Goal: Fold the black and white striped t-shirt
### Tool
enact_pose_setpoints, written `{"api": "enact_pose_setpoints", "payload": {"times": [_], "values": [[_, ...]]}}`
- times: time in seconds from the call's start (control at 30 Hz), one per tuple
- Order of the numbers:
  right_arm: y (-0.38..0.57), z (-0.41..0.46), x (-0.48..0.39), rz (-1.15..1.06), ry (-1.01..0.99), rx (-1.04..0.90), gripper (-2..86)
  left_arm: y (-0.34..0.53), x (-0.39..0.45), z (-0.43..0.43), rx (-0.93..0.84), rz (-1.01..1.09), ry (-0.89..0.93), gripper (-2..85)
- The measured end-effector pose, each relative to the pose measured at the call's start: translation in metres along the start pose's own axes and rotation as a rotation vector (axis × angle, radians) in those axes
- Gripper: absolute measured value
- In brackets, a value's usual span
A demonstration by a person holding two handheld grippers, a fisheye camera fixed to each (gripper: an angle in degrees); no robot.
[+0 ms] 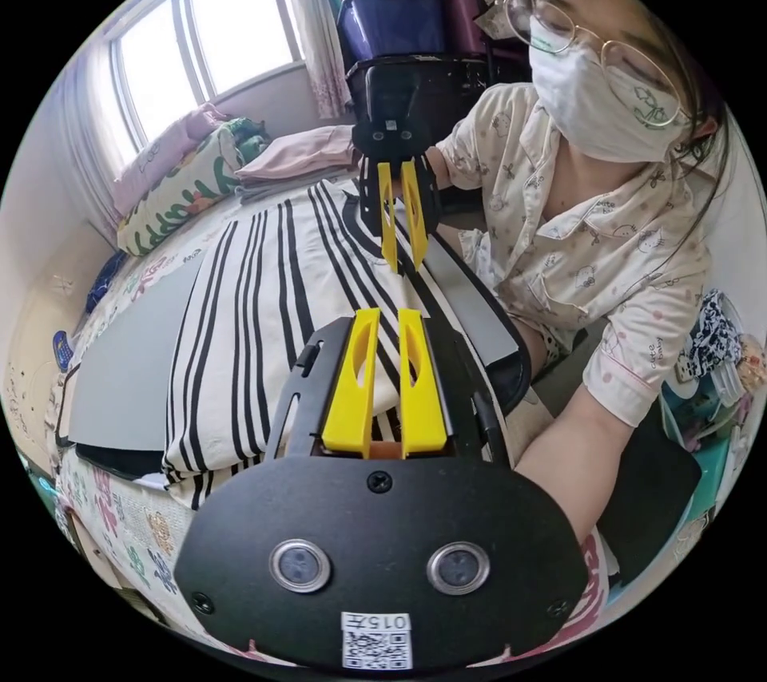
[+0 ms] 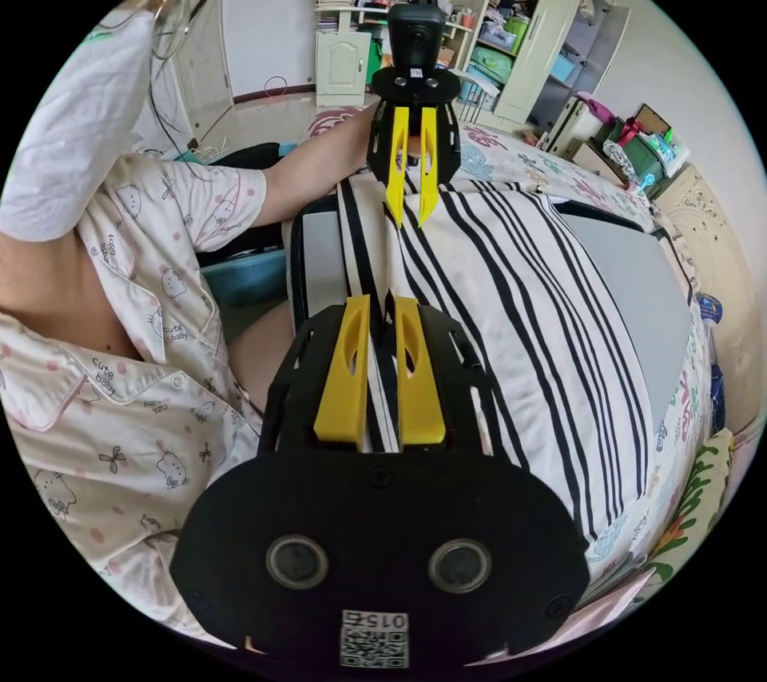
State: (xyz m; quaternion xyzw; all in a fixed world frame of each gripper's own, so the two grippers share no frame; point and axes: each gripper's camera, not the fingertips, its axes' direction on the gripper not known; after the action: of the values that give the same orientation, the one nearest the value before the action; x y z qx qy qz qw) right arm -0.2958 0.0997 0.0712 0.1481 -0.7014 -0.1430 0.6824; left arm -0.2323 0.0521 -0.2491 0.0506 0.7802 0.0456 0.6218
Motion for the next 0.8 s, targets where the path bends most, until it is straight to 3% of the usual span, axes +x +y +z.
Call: {"api": "enact_pose_setpoints", "payload": {"times": [0.2,0.37,0.47,0.63,0.8], "values": [[-0.022,-0.03,0.009,0.013,0.018,0.01,-0.2,0.06,-0.015,0.045,-0.09,-0.035,0.089,0.1],[-0.044,-0.065,0.014,0.009,0.051,0.015,0.5,0.103,-0.018,0.067,-0.102,-0.046,0.091,-0.2],[-0.031,-0.124,0.028,0.082,0.069,0.138,3.8,0.122,-0.015,0.078,-0.082,-0.019,0.033,-0.3],[0.057,-0.246,0.057,0.391,0.242,0.37,5.7,0.144,-0.021,0.093,0.02,-0.022,-0.063,0.0],[0.135,-0.299,0.064,0.701,0.442,0.407,6.8,0.136,-0.055,0.112,0.079,-0.155,-0.071,-0.1]]}}
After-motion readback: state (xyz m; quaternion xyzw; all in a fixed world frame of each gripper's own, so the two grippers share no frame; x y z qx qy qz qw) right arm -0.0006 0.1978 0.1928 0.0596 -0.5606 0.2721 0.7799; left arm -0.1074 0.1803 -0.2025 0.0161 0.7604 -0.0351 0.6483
